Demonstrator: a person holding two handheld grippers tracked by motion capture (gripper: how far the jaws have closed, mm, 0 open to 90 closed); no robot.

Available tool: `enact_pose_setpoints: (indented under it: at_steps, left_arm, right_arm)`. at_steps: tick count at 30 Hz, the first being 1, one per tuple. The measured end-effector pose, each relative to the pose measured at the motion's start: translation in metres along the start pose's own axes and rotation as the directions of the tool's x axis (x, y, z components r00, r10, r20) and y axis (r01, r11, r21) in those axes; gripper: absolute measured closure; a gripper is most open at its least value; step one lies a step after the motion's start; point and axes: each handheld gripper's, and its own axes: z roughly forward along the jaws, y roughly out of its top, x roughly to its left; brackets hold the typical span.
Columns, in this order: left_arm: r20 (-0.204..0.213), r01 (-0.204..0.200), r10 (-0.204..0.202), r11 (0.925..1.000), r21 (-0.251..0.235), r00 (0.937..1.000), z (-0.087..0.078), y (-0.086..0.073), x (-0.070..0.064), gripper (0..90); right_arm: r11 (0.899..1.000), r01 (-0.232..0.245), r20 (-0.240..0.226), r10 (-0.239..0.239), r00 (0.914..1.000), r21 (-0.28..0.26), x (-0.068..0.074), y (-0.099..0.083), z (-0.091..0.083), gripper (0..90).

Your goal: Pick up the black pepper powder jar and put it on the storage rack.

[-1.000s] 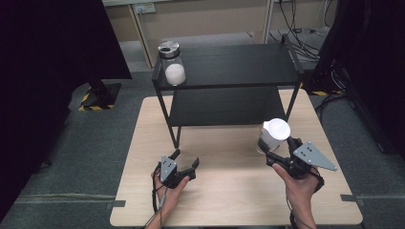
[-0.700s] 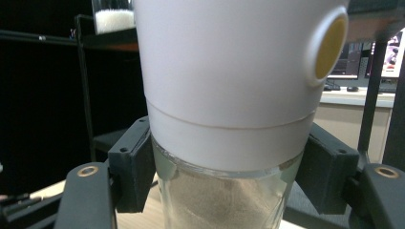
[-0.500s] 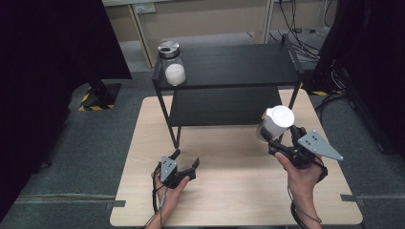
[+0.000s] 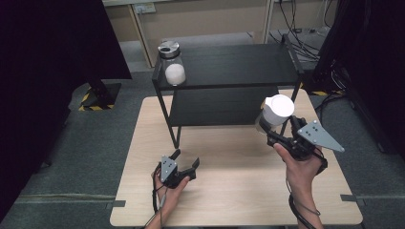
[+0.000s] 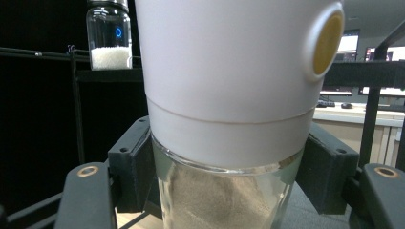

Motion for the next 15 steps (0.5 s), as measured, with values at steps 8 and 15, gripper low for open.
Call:
enact_pose_setpoints:
  at_steps: [8, 15]
  left_arm:
    - [0.0, -0.002, 0.002, 1.0, 0.0, 1.0, 0.0, 0.0, 0.0, 12.5]
    - [0.0, -0.003, 0.003, 1.0, 0.0, 1.0, 0.0, 0.0, -0.001, 12.5]
  right_arm:
    - [1.0, 0.003, 0.012, -0.003, 0.9999, -0.016, 0.001, 0.012, 0.006, 31.0]
    - [0.999, 0.009, 0.017, -0.008, 0.9998, -0.038, 0.003, 0.024, 0.011, 31.0]
